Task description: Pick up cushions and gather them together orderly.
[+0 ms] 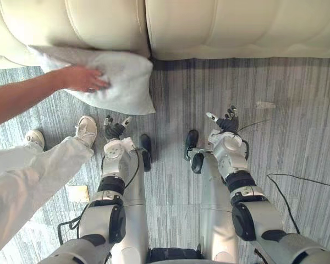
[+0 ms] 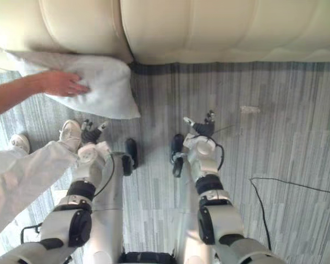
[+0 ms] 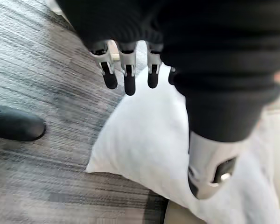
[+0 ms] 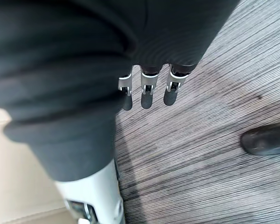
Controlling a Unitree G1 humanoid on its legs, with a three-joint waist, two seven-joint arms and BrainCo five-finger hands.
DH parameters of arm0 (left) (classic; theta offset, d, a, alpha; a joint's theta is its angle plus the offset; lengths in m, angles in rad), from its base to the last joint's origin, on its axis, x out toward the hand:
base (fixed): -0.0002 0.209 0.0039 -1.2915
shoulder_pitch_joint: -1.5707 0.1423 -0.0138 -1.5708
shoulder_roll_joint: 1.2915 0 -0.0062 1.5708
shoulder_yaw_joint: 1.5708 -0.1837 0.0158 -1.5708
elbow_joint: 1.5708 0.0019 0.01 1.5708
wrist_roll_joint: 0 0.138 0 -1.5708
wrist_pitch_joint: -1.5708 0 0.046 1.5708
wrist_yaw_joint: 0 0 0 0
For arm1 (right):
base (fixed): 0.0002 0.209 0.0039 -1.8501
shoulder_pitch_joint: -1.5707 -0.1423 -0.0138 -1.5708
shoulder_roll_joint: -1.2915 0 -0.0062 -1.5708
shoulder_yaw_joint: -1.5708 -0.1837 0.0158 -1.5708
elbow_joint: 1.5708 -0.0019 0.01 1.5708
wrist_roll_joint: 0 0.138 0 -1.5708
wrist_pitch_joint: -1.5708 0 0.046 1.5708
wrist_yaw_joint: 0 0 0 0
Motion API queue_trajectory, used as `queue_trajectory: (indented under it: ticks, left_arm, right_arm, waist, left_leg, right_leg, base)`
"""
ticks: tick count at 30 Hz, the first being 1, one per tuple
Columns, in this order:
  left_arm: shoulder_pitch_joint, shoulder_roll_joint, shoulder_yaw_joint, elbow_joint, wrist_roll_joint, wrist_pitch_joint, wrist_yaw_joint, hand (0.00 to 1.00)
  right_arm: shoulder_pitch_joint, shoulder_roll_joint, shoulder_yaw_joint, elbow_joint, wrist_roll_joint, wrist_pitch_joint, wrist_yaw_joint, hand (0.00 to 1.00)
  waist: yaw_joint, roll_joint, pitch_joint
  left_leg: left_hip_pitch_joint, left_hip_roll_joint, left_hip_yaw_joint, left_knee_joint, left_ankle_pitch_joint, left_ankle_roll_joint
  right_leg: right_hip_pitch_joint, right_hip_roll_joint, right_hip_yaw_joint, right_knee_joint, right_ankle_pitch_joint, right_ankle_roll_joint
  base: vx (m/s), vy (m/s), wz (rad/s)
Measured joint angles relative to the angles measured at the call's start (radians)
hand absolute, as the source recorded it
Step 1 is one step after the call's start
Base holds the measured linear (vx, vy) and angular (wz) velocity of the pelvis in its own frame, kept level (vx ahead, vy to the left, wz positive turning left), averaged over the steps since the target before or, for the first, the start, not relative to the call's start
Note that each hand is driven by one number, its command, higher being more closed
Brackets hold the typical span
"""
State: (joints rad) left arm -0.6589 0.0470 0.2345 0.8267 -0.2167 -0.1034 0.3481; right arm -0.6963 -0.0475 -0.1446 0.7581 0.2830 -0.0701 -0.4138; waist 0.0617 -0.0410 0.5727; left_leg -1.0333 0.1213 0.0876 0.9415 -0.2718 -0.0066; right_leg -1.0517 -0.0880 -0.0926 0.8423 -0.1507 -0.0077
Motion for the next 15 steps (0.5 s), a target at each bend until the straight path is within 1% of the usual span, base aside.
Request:
queue_trajectory:
  ticks: [1, 2, 4, 6, 7, 8, 9, 11, 12, 14, 15]
  left_arm:
    - [0.012, -0.010, -0.017, 0.000, 0.001, 0.000, 0.001, 0.00]
    - [0.023, -0.017, -0.025, -0.002, 0.002, 0.000, 0.000, 0.00]
    - [0.068, -0.051, -0.028, -0.028, 0.013, 0.000, -0.001, 0.00]
    - [0.101, -0.067, -0.030, -0.042, 0.020, -0.001, -0.002, 0.00]
    - [0.130, -0.070, -0.038, -0.056, 0.020, -0.001, -0.004, 0.00]
    - [0.158, -0.070, -0.038, -0.068, 0.020, -0.001, -0.005, 0.00]
    - [0.174, -0.070, -0.038, -0.074, 0.021, -0.001, -0.005, 0.00]
    - [0.231, -0.069, -0.059, -0.082, 0.022, -0.001, -0.010, 0.00]
    - [0.271, -0.069, -0.062, -0.086, 0.031, -0.001, -0.027, 0.00]
    - [0.325, -0.069, -0.073, -0.085, 0.040, 0.000, -0.035, 0.00]
    - [0.365, -0.069, -0.076, -0.082, 0.046, 0.001, -0.052, 0.00]
  right_arm:
    - [0.016, 0.009, 0.002, 0.001, -0.001, 0.000, 0.000, 0.00]
    - [0.028, 0.011, 0.004, 0.000, -0.001, -0.001, 0.000, 0.00]
    - [0.078, 0.010, 0.032, -0.001, -0.009, -0.006, 0.002, 0.00]
    - [0.113, 0.011, 0.036, -0.013, -0.010, -0.013, 0.004, 0.00]
    - [0.144, 0.011, 0.040, -0.043, -0.010, -0.015, 0.006, 0.00]
    - [0.175, 0.010, 0.045, -0.068, -0.011, -0.019, 0.010, 0.00]
    - [0.195, 0.008, 0.050, -0.081, -0.011, -0.022, 0.012, 0.00]
    - [0.268, 0.007, 0.069, -0.100, -0.029, -0.025, 0.022, 0.00]
    - [0.324, 0.007, 0.075, -0.116, -0.038, -0.026, 0.032, 0.00]
    - [0.391, 0.008, 0.086, -0.115, -0.048, -0.025, 0.045, 0.00]
    - [0.442, 0.008, 0.092, -0.115, -0.050, -0.024, 0.057, 0.00]
  waist:
    - [0.000, 0.006, 0.004]
    - [0.000, 0.007, 0.004]
    - [0.001, 0.009, 0.002]
    - [0.003, 0.014, -0.001]
    - [0.004, 0.015, -0.002]
    - [0.003, 0.015, -0.002]
    - [0.003, 0.016, -0.002]
    - [0.003, 0.016, -0.003]
    - [0.003, 0.016, -0.004]
    - [0.004, 0.018, -0.011]
    - [0.004, 0.021, -0.027]
  left_leg:
    - [0.027, 0.001, -0.009, -0.015, 0.003, -0.005]
    - [0.048, 0.000, -0.010, -0.030, 0.006, -0.007]
    - [0.135, -0.008, -0.008, -0.093, 0.022, -0.016]
    - [0.196, -0.010, -0.001, -0.138, 0.029, -0.014]
    - [0.241, -0.011, 0.008, -0.174, 0.038, -0.014]
    - [0.281, -0.014, 0.013, -0.207, 0.049, -0.022]
    - [0.303, -0.016, 0.014, -0.224, 0.051, -0.022]
    - [0.386, -0.024, 0.016, -0.281, 0.061, -0.028]
    - [0.442, -0.028, 0.016, -0.315, 0.067, -0.034]
    - [0.519, -0.030, 0.015, -0.361, 0.073, -0.037]
    - [0.565, -0.033, 0.016, -0.395, 0.080, -0.039]
  right_leg:
    - [0.034, 0.001, -0.012, -0.021, 0.004, -0.005]
    - [0.055, 0.001, -0.014, -0.035, 0.006, -0.007]
    - [0.140, 0.001, -0.015, -0.086, 0.012, -0.007]
    - [0.197, 0.001, -0.017, -0.126, 0.020, -0.007]
    - [0.237, 0.001, -0.015, -0.159, 0.030, -0.013]
    - [0.273, 0.002, -0.015, -0.186, 0.037, -0.014]
    - [0.292, 0.002, -0.015, -0.199, 0.039, -0.016]
    - [0.370, 0.002, -0.017, -0.241, 0.040, -0.017]
    - [0.423, 0.002, -0.019, -0.263, 0.040, -0.017]
    - [0.497, 0.002, -0.028, -0.301, 0.040, -0.017]
    - [0.541, 0.003, -0.033, -0.328, 0.040, -0.017]
  base:
    - [-0.02, -0.037, 0.06]
    - [0.00, -0.046, 0.10]
    - [0.02, -0.061, 0.10]
    - [0.04, -0.050, 0.01]
    - [0.06, -0.038, -0.05]
    - [0.07, -0.032, -0.06]
    - [0.08, -0.024, -0.03]
    - [0.10, -0.026, 0.05]
    - [0.14, -0.033, 0.08]
    - [0.12, -0.026, 0.06]
    - [0.10, -0.016, 0.05]
